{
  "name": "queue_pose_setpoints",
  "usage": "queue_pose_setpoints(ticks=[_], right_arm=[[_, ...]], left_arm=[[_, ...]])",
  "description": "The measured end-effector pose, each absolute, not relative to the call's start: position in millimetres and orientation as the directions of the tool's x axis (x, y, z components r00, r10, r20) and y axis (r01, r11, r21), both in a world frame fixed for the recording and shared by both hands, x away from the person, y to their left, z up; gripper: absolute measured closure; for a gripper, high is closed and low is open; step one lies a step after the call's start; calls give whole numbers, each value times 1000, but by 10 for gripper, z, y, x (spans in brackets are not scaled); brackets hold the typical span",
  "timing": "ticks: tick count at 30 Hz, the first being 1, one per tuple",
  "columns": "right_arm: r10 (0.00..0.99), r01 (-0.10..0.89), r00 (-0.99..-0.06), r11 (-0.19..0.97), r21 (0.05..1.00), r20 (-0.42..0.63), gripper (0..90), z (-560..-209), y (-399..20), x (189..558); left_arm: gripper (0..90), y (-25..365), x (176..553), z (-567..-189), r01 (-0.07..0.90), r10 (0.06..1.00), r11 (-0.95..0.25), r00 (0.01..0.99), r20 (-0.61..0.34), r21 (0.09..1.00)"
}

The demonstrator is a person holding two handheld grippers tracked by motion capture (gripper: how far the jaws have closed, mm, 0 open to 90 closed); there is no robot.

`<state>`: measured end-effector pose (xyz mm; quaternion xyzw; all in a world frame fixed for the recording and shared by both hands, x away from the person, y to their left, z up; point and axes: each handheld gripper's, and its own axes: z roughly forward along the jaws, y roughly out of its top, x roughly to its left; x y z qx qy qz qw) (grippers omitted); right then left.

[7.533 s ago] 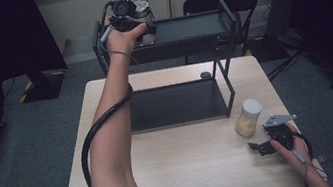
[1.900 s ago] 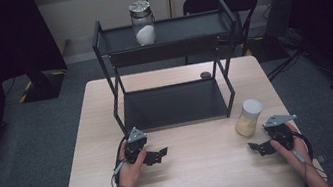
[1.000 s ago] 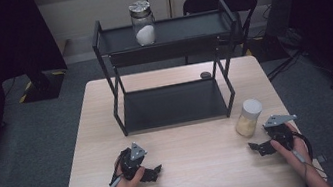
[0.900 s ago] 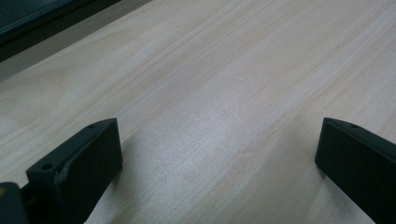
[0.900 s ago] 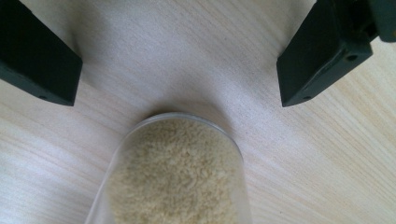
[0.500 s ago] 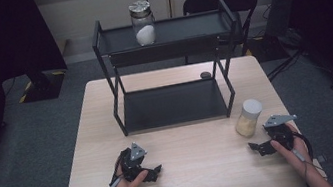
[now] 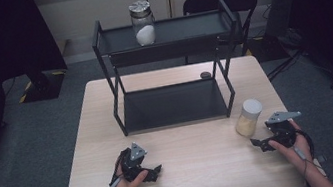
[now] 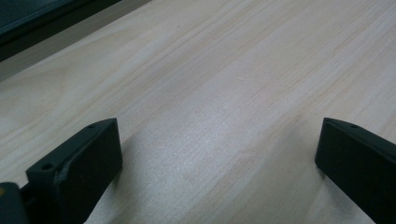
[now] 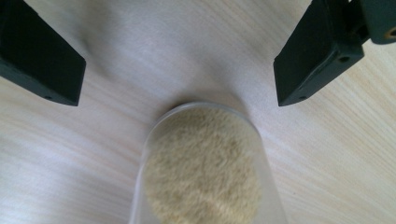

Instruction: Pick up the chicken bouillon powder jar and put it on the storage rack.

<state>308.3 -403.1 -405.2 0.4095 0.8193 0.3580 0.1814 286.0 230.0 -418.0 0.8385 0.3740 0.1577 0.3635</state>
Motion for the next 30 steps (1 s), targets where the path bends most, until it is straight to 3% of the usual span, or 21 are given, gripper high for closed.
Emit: queue_pose_setpoints(ticks=[22, 25, 30], right_arm=[[783, 483, -622, 394, 782, -11, 26, -3733, -3909, 3235], [785, 482, -619, 364, 797, 15, 49, -3733, -3913, 3262], [779, 469, -625, 313, 826, 59, 171, -3772, -3954, 3306]], left_arm=[[0, 2300, 2860, -4180, 512, 742, -456, 671, -7, 727], [0, 2300, 2860, -4180, 513, 742, -456, 670, -7, 728], [0, 2300, 2860, -4180, 513, 742, -456, 670, -7, 728]])
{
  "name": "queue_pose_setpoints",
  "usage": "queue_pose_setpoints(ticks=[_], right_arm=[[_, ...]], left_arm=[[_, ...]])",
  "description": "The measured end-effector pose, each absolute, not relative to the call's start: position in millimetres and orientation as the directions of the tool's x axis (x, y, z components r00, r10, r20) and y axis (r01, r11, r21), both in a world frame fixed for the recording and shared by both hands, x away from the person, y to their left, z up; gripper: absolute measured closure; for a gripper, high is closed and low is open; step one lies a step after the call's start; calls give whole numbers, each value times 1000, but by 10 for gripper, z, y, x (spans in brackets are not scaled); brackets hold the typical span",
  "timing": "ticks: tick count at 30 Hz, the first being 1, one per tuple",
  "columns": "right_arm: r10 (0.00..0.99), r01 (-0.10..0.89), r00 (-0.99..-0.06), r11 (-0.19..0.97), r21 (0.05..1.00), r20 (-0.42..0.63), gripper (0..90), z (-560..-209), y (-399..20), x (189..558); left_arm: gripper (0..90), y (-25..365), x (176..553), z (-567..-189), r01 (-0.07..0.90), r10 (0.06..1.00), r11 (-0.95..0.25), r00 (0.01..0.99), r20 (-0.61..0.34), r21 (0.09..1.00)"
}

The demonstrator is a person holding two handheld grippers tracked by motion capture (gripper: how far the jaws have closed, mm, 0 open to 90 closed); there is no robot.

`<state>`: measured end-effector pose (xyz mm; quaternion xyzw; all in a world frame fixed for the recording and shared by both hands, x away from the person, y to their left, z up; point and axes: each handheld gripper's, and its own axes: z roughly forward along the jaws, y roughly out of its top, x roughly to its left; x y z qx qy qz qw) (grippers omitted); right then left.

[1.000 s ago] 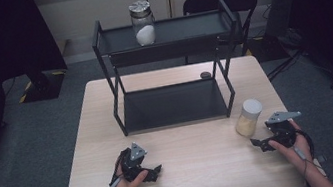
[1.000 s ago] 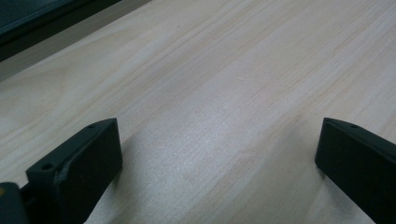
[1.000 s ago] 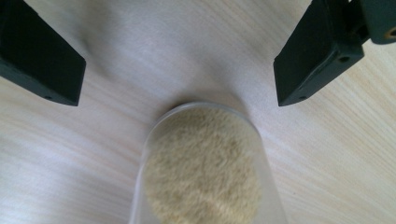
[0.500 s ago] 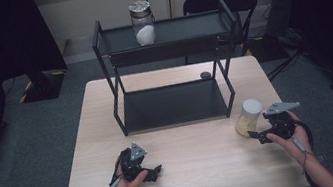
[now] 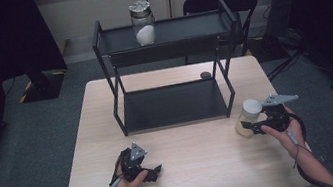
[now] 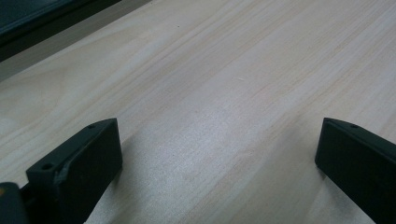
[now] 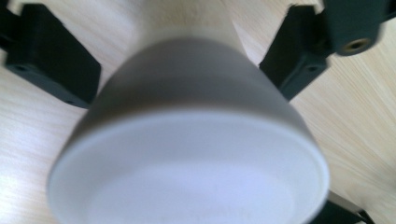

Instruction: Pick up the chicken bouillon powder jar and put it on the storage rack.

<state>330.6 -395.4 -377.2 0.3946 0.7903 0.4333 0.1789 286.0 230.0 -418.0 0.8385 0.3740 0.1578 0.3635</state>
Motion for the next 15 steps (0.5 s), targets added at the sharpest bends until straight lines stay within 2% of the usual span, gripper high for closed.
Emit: queue_pose_setpoints(ticks=[2, 9, 15], right_arm=[[781, 453, -624, 323, 831, 37, 185, -3774, -3930, 3306], [757, 422, -651, 304, 854, 53, 320, -3818, -3949, 3350], [754, 409, -656, 318, 855, 34, 340, -3807, -3923, 3360]], left_arm=[[0, 2300, 2860, -4180, 513, 742, -456, 670, -7, 727], [0, 2300, 2860, -4180, 512, 742, -456, 670, -7, 728], [0, 2300, 2860, -4180, 512, 742, -456, 670, -7, 728]])
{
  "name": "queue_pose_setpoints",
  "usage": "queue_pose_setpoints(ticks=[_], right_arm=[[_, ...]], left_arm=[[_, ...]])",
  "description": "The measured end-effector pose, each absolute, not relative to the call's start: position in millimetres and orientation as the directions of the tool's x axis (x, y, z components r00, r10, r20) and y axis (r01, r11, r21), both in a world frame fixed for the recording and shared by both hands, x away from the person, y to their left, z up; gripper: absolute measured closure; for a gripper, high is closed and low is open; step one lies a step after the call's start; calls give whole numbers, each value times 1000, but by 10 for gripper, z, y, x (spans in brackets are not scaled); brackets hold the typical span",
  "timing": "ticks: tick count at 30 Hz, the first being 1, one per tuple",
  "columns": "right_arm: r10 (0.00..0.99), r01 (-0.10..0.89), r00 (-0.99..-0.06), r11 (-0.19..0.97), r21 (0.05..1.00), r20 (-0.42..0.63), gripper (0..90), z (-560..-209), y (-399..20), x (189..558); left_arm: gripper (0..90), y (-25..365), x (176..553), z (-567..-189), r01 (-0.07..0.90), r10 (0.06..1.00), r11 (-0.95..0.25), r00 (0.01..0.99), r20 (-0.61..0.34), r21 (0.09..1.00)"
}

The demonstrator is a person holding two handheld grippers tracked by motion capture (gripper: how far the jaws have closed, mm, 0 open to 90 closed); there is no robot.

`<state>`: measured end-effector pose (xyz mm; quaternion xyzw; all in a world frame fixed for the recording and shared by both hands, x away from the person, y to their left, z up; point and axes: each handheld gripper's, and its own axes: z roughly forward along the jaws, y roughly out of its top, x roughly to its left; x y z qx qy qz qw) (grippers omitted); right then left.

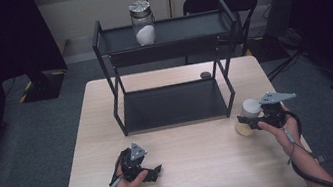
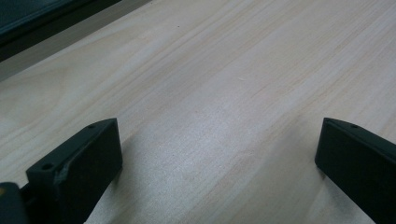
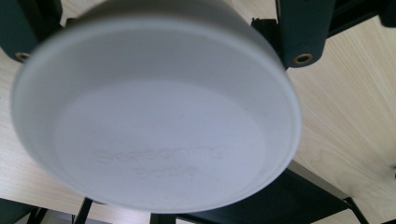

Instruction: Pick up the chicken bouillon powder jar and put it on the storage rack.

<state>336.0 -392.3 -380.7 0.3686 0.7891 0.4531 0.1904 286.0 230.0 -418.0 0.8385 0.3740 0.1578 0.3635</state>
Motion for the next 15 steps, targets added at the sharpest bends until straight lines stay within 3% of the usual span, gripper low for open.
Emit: queue_pose_setpoints(ticks=[15], right_arm=[[705, 403, -708, 360, 842, 37, 348, -3686, -3881, 3451]], left_arm=[[0, 2300, 2860, -4180, 512, 742, -456, 670, -7, 728]])
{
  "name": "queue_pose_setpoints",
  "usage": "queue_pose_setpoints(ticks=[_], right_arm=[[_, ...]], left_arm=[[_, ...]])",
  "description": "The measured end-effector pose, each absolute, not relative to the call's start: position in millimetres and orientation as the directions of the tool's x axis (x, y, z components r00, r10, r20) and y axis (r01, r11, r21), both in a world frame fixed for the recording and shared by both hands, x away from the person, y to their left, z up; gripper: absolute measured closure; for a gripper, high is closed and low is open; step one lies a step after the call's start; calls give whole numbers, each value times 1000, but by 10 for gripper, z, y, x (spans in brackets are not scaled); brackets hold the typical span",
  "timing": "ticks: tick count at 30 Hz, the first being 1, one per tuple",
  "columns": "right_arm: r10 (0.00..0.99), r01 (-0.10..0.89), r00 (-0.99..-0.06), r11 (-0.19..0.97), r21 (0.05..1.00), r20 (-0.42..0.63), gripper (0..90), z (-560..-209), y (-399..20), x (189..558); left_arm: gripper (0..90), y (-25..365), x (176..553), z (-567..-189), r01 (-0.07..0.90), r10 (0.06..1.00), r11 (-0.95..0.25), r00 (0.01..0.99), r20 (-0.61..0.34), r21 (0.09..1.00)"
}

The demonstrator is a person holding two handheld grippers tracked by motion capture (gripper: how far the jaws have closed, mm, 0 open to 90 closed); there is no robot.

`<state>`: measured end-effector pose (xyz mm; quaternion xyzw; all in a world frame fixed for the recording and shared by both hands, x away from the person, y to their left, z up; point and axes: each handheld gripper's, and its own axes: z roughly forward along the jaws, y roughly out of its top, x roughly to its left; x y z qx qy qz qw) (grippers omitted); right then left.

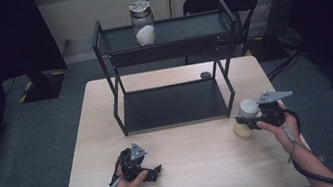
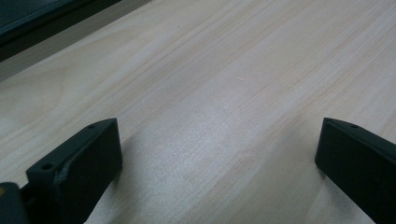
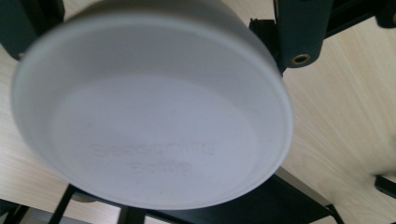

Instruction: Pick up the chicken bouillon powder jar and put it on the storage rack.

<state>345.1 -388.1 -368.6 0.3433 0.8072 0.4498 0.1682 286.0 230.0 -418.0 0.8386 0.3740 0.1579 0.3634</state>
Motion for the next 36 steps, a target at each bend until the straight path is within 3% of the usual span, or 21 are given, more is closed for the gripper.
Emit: queue_pose_setpoints(ticks=[36], right_arm=[[564, 334, -825, 438, 835, 34, 350, -3268, -3224, 3710]], left_arm=[[0, 2300, 2860, -4180, 513, 742, -456, 670, -7, 728]])
